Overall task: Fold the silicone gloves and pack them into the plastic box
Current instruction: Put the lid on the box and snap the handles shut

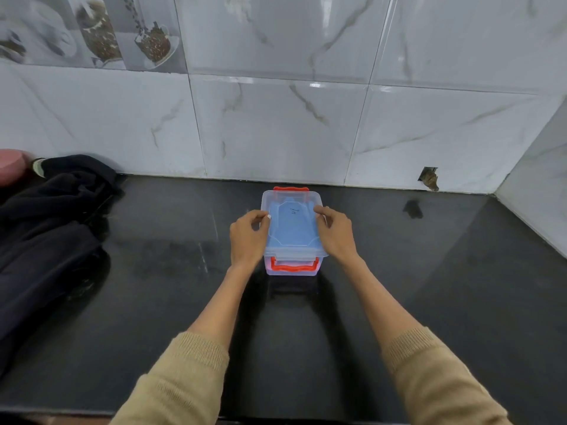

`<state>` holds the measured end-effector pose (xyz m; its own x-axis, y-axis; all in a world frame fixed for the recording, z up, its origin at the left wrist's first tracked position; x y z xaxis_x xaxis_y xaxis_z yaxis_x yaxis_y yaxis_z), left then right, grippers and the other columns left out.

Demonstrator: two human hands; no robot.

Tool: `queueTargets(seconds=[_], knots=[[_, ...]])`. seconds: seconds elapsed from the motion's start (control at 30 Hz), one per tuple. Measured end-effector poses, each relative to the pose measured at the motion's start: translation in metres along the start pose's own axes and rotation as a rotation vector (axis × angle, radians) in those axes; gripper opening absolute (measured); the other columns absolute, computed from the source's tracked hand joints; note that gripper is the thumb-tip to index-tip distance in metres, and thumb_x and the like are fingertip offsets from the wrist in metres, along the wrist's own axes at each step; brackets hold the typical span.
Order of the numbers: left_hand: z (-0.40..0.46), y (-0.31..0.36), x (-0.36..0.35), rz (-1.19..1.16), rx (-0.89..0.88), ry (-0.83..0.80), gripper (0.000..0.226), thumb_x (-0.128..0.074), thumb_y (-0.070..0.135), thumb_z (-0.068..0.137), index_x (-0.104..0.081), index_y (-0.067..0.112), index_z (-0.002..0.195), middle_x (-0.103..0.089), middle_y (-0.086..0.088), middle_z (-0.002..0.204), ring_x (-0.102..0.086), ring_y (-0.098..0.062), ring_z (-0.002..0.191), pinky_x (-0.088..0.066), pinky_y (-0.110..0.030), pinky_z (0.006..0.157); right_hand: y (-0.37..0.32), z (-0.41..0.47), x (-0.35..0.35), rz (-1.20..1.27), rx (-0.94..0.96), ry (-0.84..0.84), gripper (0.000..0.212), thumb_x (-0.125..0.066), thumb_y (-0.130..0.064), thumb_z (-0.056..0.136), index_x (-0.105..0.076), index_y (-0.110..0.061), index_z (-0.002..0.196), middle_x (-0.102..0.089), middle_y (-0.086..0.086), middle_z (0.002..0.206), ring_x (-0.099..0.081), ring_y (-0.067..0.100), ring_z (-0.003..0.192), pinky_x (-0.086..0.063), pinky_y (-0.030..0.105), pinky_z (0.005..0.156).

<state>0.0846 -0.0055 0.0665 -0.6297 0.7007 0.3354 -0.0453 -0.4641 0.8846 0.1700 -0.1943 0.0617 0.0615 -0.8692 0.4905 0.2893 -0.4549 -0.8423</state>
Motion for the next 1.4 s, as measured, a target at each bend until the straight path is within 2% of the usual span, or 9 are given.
queueTargets(seconds=[0.13,0.27,0.4,0.53,0.67,0.9,1.17,1.27,1.4], knots=[[-0.042,-0.003,0.002,0.047,-0.119,-0.041,0.026,-0.056,0.020,0.095,-0.067,0.007,0.115,-0.068,-0.008,0.119,-0.062,-0.019,0.112,-0.051,-0.022,0.088,0.002,-0.032,-0.004,0.088,0.076,-0.032,0.034,-0.047,-0.021,0.099,-0.056,-0.013,0.131,-0.049,0.004,0.143,-0.034,0.014,0.140,-0.036,0.000,0.090],[-0.068,0.005,0.000,0.269,-0.368,-0.029,0.027,-0.058,0.013,0.094,-0.066,0.002,0.117,-0.066,-0.014,0.123,-0.052,-0.030,0.129,-0.033,-0.037,0.111,-0.002,-0.066,-0.009,-0.056,0.201,0.016,0.036,-0.044,-0.027,0.100,-0.053,-0.020,0.134,-0.042,0.003,0.149,-0.027,0.011,0.141,-0.030,0.028,0.113],[-0.080,0.011,0.001,0.458,-0.609,-0.020,0.038,-0.074,-0.004,0.077,-0.068,-0.002,0.114,-0.068,-0.017,0.117,-0.061,-0.038,0.114,-0.048,-0.056,0.095,0.006,-0.091,-0.004,-0.083,0.258,0.126,0.038,-0.051,-0.005,0.096,-0.054,-0.011,0.133,-0.042,-0.004,0.144,-0.030,0.005,0.135,-0.027,0.017,0.113],[-0.085,0.007,0.004,0.538,-0.739,0.006,0.051,-0.080,-0.008,0.065,-0.067,-0.003,0.114,-0.068,-0.018,0.117,-0.064,-0.039,0.109,-0.053,-0.053,0.088,0.011,-0.101,-0.003,-0.167,0.351,0.106,0.047,-0.053,0.004,0.092,-0.048,-0.009,0.137,-0.039,-0.009,0.142,-0.032,0.007,0.136,-0.026,0.022,0.116],[-0.091,0.001,-0.003,0.634,-0.740,-0.028,0.059,-0.081,0.000,0.069,-0.060,-0.002,0.124,-0.064,-0.017,0.126,-0.061,-0.036,0.116,-0.055,-0.047,0.090,0.002,-0.107,-0.004,-0.447,0.539,0.201,0.057,-0.070,0.010,0.077,-0.054,-0.001,0.130,-0.058,0.014,0.133,-0.054,0.030,0.125,-0.044,0.040,0.100],[-0.090,0.001,-0.007,0.681,-0.672,-0.115,0.077,-0.083,0.021,0.069,-0.041,0.006,0.132,-0.062,-0.016,0.128,-0.059,-0.033,0.121,-0.054,-0.043,0.092,0.006,-0.104,-0.007,-0.496,0.590,0.209,0.058,-0.082,-0.007,0.070,-0.060,0.002,0.124,-0.063,0.018,0.125,-0.060,0.036,0.116,-0.050,0.050,0.095],[-0.094,0.000,-0.005,0.747,-0.693,-0.061,0.079,-0.084,0.004,0.063,-0.041,0.003,0.130,-0.063,-0.018,0.126,-0.061,-0.034,0.118,-0.056,-0.041,0.084,0.011,-0.103,-0.012,-0.449,0.494,0.129,0.066,-0.072,-0.009,0.082,-0.042,-0.008,0.141,-0.046,0.014,0.144,-0.038,0.019,0.137,-0.043,0.035,0.101],[-0.094,0.000,-0.005,0.724,-0.716,-0.021,0.047,-0.057,0.027,0.091,-0.042,0.005,0.131,-0.062,-0.017,0.128,-0.059,-0.033,0.120,-0.056,-0.042,0.086,0.017,-0.102,-0.014,-0.443,0.474,0.101,0.067,-0.066,-0.012,0.088,-0.033,-0.013,0.146,-0.035,0.010,0.152,-0.023,0.011,0.141,-0.036,0.032,0.106],[-0.091,-0.003,-0.007,0.756,-0.652,-0.064,0.076,-0.023,0.062,0.094,-0.053,0.002,0.129,-0.061,-0.015,0.129,-0.058,-0.031,0.122,-0.051,-0.041,0.091,0.012,-0.105,-0.016,-0.551,0.477,0.069,0.076,-0.076,-0.010,0.078,-0.037,-0.001,0.142,-0.045,0.023,0.143,-0.045,0.034,0.132,-0.053,0.040,0.087]])
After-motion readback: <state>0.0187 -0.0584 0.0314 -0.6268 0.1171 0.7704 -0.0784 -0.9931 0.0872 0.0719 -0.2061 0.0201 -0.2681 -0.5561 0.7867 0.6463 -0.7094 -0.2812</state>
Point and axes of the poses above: each hand's wrist, its own z-axis towards the middle knuckle, its own x-axis out of the back of the hand, y = z × x, the point moved 7 cm from there along z, towards the middle knuckle
